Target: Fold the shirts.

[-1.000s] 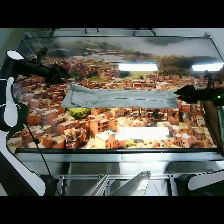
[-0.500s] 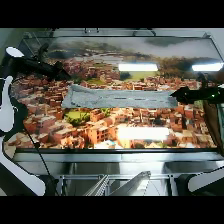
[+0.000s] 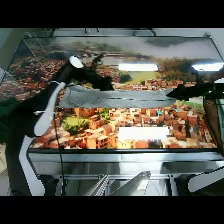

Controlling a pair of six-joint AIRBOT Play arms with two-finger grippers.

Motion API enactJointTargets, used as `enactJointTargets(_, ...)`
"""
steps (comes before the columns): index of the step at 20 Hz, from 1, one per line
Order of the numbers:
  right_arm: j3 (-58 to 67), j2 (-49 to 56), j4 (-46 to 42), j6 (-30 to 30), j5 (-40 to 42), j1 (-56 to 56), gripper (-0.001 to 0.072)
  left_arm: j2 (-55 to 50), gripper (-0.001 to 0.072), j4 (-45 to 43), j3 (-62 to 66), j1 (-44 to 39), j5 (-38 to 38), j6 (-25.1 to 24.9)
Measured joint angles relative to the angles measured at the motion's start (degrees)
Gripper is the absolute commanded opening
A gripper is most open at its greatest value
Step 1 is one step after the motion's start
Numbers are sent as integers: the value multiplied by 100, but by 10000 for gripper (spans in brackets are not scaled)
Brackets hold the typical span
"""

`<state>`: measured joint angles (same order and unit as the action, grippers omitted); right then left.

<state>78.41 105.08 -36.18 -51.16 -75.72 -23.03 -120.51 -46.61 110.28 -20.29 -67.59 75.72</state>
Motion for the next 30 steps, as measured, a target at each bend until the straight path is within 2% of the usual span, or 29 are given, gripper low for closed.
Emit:
enactJointTargets(5,22,-376,-20,17,-546,-393,19,-734,14,-850,678,-903,363,693)
enactJointTargets(8,35,-553,-22,22,-811,-669,18,-846,14,-671,743,-1067,446,824)
enactJointTargets(10,98,-658,-68,20,-955,-898,19,-822,14,151,813,-1067,260,428)
enactJointTargets(13,476,-841,-466,-221,-1154,-1338,18,-221,14,1932,708,-831,72,-538)
enactJointTargets(16,970,-1075,-780,-656,-1316,-1735,18,498,14,2743,315,-205,-490,-1095)
enactJointTargets(19,1246,-1388,-763,-1126,-1460,-1749,19,1209,14,3067,-422,605,-1113,-1331)
enactJointTargets(21,1322,-1578,-588,-1438,-1574,-1379,19,1705,14,3316,-988,1132,-1364,-1397)
enactJointTargets(24,1370,-1738,-468,-1871,-1504,-254,19,2391,14,3556,-1788,1768,-1659,-1460)
enactJointTargets(30,1392,-1287,-879,-2763,146,2955,20,3696,15,3722,-3230,2444,-1982,-1587)
